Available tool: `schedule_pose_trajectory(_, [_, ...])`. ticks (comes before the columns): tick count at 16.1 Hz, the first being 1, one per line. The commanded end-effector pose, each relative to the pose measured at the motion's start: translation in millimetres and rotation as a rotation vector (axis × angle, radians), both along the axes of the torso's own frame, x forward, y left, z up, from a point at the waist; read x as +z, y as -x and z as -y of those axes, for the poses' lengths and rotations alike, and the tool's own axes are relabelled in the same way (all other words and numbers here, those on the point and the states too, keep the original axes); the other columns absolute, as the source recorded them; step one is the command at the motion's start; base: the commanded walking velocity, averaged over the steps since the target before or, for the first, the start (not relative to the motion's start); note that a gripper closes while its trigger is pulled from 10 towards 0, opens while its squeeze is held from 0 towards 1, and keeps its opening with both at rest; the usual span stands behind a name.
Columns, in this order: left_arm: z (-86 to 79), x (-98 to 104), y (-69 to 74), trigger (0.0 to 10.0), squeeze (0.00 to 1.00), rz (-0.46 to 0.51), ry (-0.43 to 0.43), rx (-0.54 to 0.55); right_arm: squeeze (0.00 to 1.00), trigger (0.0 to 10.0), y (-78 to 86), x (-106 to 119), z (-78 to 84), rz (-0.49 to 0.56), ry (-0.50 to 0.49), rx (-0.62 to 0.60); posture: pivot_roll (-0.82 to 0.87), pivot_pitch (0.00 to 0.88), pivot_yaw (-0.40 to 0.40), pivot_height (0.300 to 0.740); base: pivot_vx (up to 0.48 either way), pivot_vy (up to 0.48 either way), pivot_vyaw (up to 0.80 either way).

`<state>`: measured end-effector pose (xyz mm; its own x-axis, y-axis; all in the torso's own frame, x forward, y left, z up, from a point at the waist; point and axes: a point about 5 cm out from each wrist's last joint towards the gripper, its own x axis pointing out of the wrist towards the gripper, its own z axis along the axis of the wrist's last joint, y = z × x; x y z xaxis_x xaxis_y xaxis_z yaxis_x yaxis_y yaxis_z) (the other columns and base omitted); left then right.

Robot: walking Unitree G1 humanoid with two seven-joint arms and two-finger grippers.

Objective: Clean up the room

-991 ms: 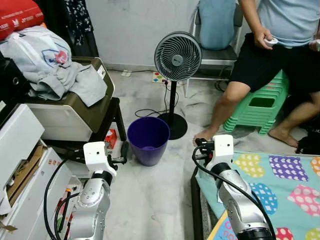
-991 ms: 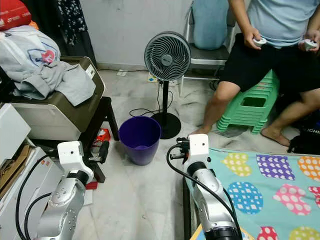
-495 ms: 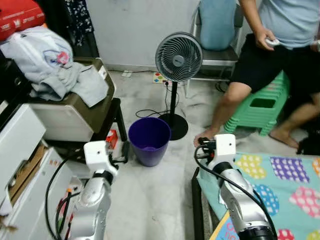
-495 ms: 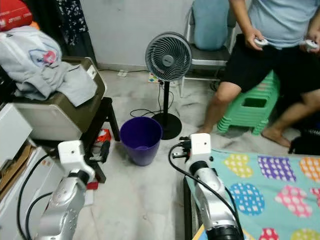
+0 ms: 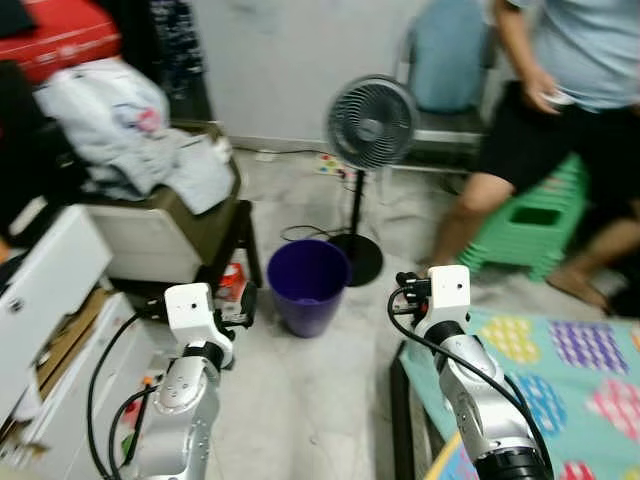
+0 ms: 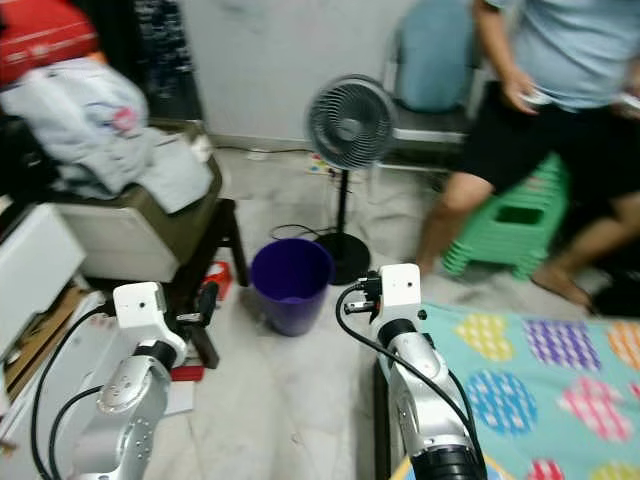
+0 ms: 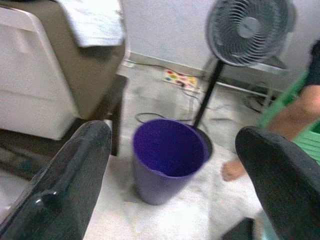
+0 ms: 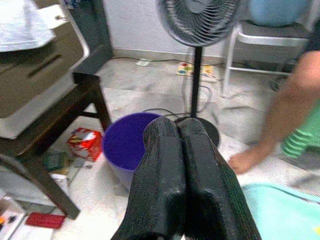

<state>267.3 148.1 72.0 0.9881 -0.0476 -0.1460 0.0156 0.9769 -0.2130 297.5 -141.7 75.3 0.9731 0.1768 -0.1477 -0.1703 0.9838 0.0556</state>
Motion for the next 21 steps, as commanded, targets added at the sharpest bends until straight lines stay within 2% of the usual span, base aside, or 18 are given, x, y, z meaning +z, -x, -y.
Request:
schedule_pose_trajectory(1, [0.6,2.1,-1.5,10.0,0.0,0.003,0.002,-0.012,0.0,10.0,0.3,-2.2,0.9,-0.009,0.005,-0.009,-0.08,0.0,-0.006,0.74,0.0,0.0,-0.8])
schedule_pose_trajectory(6, [0.4,2.2,-2.7,10.0,0.0,0.002,0.003,-0.011,0.0,10.0,-0.5,-1.7,1.1,-0.005,0.004,-0.011,-0.08,0.0,-0.005,0.74,0.0,0.0,-0.7])
schedule_pose_trajectory(8, [0.6,3.1,-2.9,10.0,0.0,0.003,0.004,-0.009,0.0,10.0,-1.0,-1.3,1.0,-0.002,0.003,-0.013,-0.08,0.0,-0.005,0.74,0.0,0.289,-0.57])
schedule_pose_trajectory(18, [2.7,5.9,-3.6,10.0,0.0,0.025,0.003,-0.029,0.0,10.0,-1.0,-1.2,0.5,0.004,0.005,-0.009,-0.08,0.0,-0.003,0.74,0.0,0.033,0.0])
schedule_pose_trajectory(21, [4.1,6.3,-3.2,10.0,0.0,0.029,0.006,-0.043,0.0,10.0,-0.9,-2.9,1.3,-0.01,-0.006,-0.017,-0.08,0.0,-0.004,0.74,0.0,0.0,-0.73])
